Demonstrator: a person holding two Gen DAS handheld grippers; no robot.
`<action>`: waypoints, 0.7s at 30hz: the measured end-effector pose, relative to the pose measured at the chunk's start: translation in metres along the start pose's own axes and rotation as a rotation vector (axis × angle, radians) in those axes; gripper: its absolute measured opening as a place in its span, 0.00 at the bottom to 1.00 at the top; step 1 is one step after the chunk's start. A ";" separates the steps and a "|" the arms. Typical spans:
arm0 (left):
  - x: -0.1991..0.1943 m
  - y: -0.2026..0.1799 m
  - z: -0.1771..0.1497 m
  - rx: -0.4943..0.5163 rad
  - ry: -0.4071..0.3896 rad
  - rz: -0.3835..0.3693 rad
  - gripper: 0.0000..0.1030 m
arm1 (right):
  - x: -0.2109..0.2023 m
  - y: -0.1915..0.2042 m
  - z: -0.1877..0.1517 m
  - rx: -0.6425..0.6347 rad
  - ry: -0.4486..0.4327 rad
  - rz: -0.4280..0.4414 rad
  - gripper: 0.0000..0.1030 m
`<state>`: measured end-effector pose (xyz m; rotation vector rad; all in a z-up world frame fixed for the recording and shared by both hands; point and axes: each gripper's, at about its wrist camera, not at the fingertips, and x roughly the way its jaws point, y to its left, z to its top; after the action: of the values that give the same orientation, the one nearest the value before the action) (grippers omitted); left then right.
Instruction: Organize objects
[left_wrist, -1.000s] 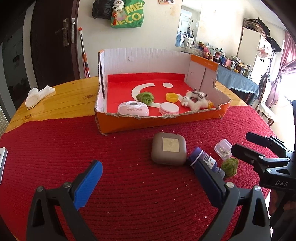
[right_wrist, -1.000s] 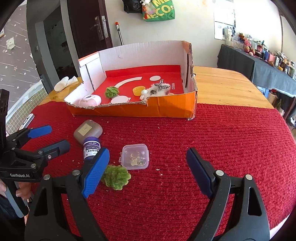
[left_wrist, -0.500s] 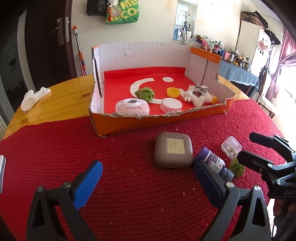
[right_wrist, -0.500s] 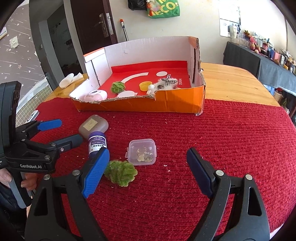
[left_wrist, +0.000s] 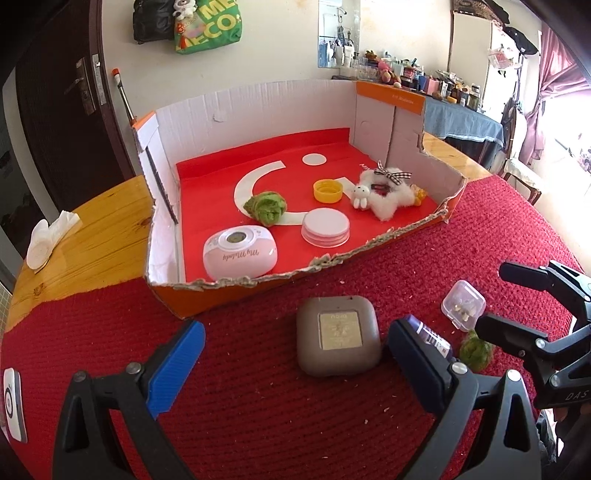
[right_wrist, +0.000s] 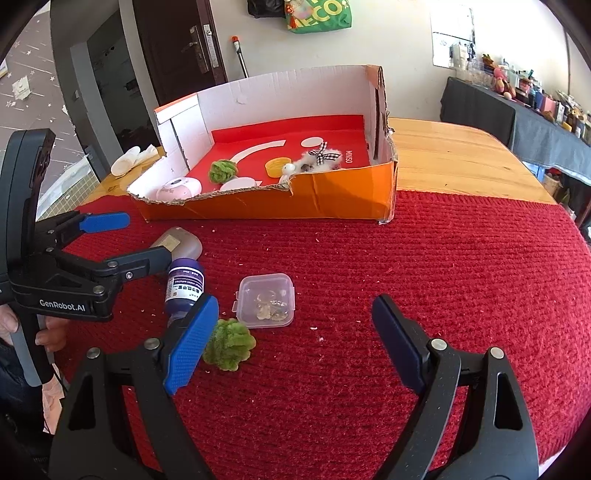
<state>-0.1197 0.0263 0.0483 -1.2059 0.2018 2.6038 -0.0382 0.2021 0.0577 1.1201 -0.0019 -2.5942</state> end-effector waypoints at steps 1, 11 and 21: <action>0.002 0.000 0.002 0.008 0.006 0.003 0.98 | 0.000 -0.001 0.000 0.001 0.001 0.001 0.83; 0.021 -0.004 0.001 0.059 0.063 0.012 0.98 | 0.003 -0.007 0.003 0.011 0.008 0.008 0.83; 0.018 0.009 -0.009 0.033 0.055 0.045 0.98 | 0.013 -0.002 0.004 -0.003 0.031 0.013 0.83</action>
<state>-0.1265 0.0185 0.0290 -1.2764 0.2850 2.5961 -0.0505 0.2000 0.0509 1.1559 0.0024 -2.5644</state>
